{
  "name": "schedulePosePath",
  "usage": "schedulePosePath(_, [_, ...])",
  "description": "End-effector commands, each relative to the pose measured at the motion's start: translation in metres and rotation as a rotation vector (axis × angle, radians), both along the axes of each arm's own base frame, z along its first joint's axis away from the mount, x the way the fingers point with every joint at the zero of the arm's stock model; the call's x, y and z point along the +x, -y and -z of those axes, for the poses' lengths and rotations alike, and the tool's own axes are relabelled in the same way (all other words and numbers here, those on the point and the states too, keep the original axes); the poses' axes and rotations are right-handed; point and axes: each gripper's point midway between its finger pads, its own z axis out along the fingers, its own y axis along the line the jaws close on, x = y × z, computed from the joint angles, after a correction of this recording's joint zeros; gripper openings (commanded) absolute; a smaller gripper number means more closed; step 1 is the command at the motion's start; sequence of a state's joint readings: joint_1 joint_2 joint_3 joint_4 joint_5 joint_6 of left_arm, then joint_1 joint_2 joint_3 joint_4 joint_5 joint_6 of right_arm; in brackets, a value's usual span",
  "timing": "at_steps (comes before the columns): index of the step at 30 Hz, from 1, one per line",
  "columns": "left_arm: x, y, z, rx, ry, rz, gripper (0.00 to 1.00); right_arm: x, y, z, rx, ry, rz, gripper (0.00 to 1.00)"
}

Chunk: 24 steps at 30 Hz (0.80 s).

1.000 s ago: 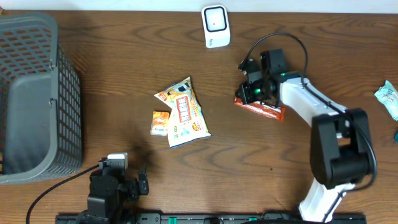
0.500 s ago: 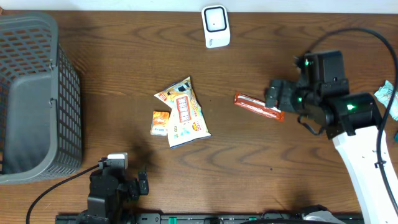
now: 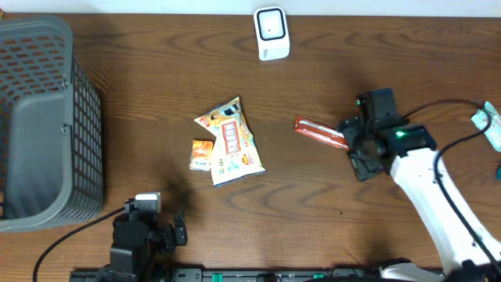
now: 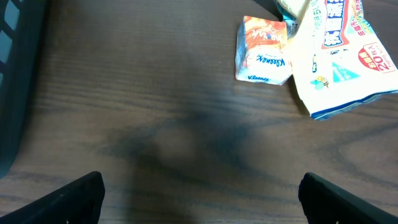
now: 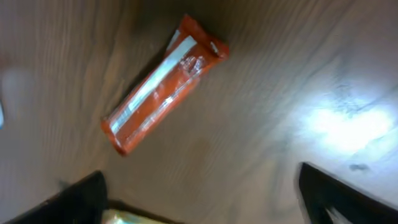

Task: Scan the item barcode
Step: 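Grasp the red snack bar with the right gripper and lift it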

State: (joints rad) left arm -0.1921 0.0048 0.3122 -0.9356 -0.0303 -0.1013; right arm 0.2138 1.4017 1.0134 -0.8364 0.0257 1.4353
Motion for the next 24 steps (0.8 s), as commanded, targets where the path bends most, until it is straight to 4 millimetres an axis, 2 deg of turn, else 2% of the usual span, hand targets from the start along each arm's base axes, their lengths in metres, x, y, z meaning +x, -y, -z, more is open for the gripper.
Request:
schedulePosePath(1, [-0.001, -0.001, 0.001, 0.005, -0.004, -0.004, 1.00, 0.007, -0.003, 0.024, 0.066, -0.008, 0.156, 0.99])
schedulePosePath(3, [-0.001, -0.001, 0.001, 0.005, -0.003, -0.004, 1.00, 0.019, -0.005, 0.034, 0.075, 0.020, 0.155, 0.93])
schedulePosePath(6, [-0.001, -0.001, 0.001, 0.005, -0.004, -0.004, 1.00, 0.033, -0.006, 0.049, 0.073, 0.030, 0.162, 0.73])
schedulePosePath(10, [-0.001, -0.001, 0.001, 0.005, -0.003, -0.004, 0.99, 0.041, -0.008, 0.067, 0.073, 0.015, 0.171, 0.72])
schedulePosePath(15, [-0.001, -0.001, 0.001, 0.005, -0.004, -0.004, 1.00, 0.041, -0.009, 0.090, 0.092, -0.038, 0.228, 0.72])
schedulePosePath(19, [-0.001, -0.001, 0.001, 0.005, -0.004, -0.004, 1.00, 0.052, -0.002, 0.099, 0.101, -0.021, 0.260, 0.72])
schedulePosePath(21, [-0.001, -0.001, 0.001, 0.005, -0.004, -0.004, 1.00, 0.056, 0.003, 0.105, 0.110, -0.022, 0.279, 0.65])
schedulePosePath(24, [-0.001, -0.001, 0.001, 0.005, -0.004, -0.004, 1.00, 0.050, 0.008, 0.116, 0.128, -0.068, 0.293, 0.54])
